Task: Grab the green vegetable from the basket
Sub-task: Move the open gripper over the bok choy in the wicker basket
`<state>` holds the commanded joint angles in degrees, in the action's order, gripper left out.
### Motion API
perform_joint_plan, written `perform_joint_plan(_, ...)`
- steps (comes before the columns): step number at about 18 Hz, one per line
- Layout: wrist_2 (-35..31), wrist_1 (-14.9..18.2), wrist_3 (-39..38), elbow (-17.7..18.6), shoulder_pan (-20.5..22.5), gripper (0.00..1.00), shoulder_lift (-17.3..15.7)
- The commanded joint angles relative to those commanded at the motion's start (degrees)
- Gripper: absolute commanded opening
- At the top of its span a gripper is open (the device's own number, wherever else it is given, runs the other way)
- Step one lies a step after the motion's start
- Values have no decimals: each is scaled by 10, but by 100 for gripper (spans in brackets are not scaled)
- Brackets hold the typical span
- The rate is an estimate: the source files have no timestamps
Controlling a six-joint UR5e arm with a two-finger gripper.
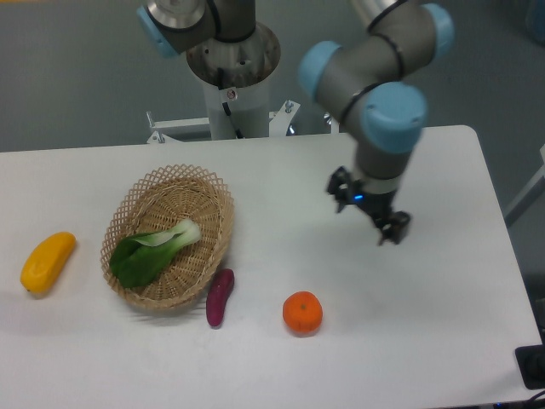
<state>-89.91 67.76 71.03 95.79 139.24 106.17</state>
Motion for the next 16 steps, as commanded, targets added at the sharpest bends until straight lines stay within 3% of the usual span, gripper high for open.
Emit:
perform_joint_plan(6, 1, -4, -134, 8, -103, 100, 1)
perform_joint_plan(13, 9, -10, -160, 52, -185, 100, -4)
perform_joint_plan(16, 32, -54, -187, 81, -201, 100, 3)
